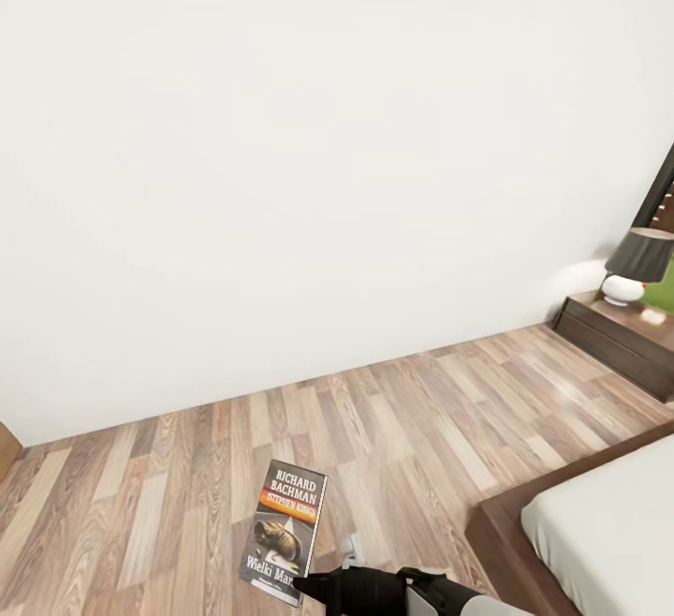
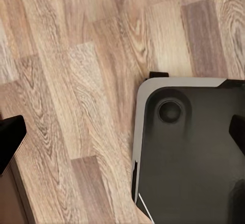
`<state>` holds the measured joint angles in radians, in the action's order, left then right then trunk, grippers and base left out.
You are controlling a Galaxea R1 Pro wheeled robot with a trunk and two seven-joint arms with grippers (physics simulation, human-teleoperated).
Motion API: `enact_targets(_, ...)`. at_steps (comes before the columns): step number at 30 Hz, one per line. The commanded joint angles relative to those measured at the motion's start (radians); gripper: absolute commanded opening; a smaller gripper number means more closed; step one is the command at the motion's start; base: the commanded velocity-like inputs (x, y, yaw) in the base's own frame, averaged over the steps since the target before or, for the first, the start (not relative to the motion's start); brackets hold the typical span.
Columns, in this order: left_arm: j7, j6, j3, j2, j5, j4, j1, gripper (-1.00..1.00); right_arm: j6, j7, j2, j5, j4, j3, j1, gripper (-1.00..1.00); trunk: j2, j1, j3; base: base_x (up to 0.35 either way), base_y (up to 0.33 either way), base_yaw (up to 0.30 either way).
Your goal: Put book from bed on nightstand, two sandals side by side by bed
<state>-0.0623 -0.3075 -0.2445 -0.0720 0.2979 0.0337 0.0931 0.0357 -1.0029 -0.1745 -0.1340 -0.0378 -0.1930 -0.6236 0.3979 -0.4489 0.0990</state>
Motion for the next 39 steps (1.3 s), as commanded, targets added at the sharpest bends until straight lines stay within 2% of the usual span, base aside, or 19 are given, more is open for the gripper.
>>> enact_targets(1, -0.004, -0.002, -0.009, 0.0, 0.006, 0.0, 0.0, 1.0, 0.004, 0.0, 0.0, -0.009, -0.002, -0.013, -0.002, -1.0, 0.002, -0.001, 0.002, 0.287, 0.157, 0.0)
enact_targets(25, -0.004, -0.002, -0.01, 0.0, 0.004, 0.0, 0.0, 1.0, 0.004, -0.009, 0.0, -0.009, -0.003, -0.013, -0.001, -1.0, 0.002, -0.001, 0.002, 0.289, 0.167, -0.008)
enact_targets(39, -0.004, -0.007, -0.015, 0.001, 0.002, 0.0, 0.0, 1.0, 0.004, -0.012, 0.0, -0.01, -0.003, -0.013, -0.001, -1.0, 0.002, -0.001, 0.002, 0.259, 0.112, -0.22)
